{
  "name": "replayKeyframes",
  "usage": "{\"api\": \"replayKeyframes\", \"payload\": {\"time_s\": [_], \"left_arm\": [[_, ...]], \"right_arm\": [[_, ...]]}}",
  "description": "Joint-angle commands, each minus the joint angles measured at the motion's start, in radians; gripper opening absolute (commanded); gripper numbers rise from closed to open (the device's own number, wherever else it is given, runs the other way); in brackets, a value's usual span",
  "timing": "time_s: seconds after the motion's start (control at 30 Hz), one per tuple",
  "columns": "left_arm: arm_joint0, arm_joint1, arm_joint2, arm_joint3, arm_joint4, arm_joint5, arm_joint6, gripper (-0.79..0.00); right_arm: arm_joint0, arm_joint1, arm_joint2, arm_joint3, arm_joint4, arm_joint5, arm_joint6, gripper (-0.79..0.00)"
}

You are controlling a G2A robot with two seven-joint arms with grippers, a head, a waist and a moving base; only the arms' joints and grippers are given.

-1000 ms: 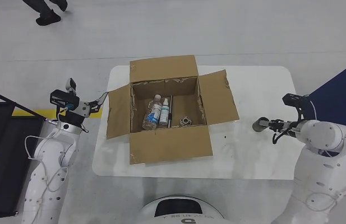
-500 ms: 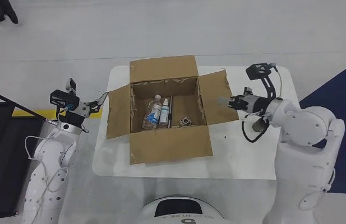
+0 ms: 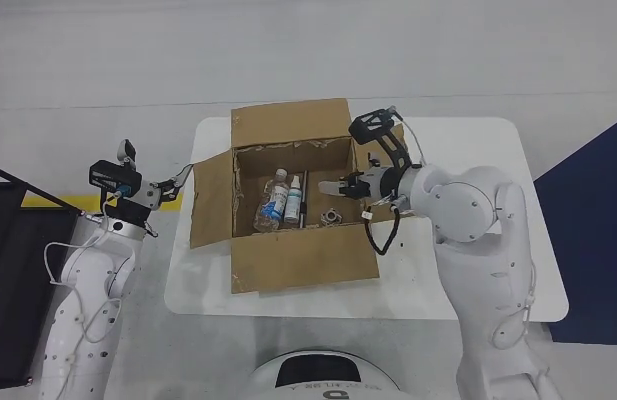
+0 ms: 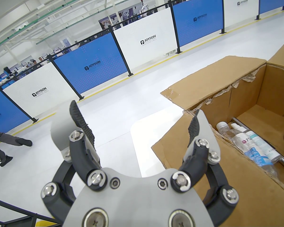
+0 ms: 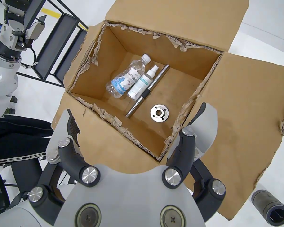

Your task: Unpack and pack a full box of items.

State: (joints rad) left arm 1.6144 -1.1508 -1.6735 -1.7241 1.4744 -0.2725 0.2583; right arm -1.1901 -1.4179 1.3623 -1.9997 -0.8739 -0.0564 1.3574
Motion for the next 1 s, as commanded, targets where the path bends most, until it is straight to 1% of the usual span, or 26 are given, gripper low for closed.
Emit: {"api": "replayKeyframes", "payload": {"time_s": [0.0,0.3,0.37,0.47,0.53,0.63,0.67,0.7,0.77,0.83,0.97], "left_arm": [[0.0,0.0,0.0,0.0,0.0,0.0,0.0,0.0],[0.0,0.0,0.0,0.0,0.0,0.0,0.0,0.0],[0.0,0.0,0.0,0.0,0.0,0.0,0.0,0.0],[0.0,0.0,0.0,0.0,0.0,0.0,0.0,0.0],[0.0,0.0,0.0,0.0,0.0,0.0,0.0,0.0],[0.0,0.0,0.0,0.0,0.0,0.0,0.0,0.0],[0.0,0.0,0.0,0.0,0.0,0.0,0.0,0.0],[0.0,0.0,0.0,0.0,0.0,0.0,0.0,0.0],[0.0,0.0,0.0,0.0,0.0,0.0,0.0,0.0],[0.0,0.0,0.0,0.0,0.0,0.0,0.0,0.0],[0.0,0.0,0.0,0.0,0.0,0.0,0.0,0.0]], "right_arm": [[0.0,0.0,0.0,0.0,0.0,0.0,0.0,0.0],[-0.003,0.0,-0.008,0.013,-0.003,0.001,0.004,0.0],[0.018,-0.002,-0.065,0.059,-0.019,-0.008,0.018,0.0],[0.092,-0.011,-0.152,0.161,-0.028,0.02,-0.004,0.0],[0.138,-0.018,-0.219,0.218,-0.065,0.059,0.004,0.0],[0.175,-0.03,-0.304,0.279,-0.098,0.11,-0.013,0.0],[0.187,-0.033,-0.325,0.31,-0.122,0.134,-0.022,-0.117],[0.201,-0.037,-0.348,0.335,-0.14,0.158,-0.031,-0.185],[0.23,-0.048,-0.398,0.396,-0.183,0.22,-0.046,-0.215],[0.259,-0.06,-0.454,0.454,-0.229,0.277,-0.053,-0.188],[0.312,-0.084,-0.527,0.567,-0.294,0.383,-0.053,-0.219]]}}
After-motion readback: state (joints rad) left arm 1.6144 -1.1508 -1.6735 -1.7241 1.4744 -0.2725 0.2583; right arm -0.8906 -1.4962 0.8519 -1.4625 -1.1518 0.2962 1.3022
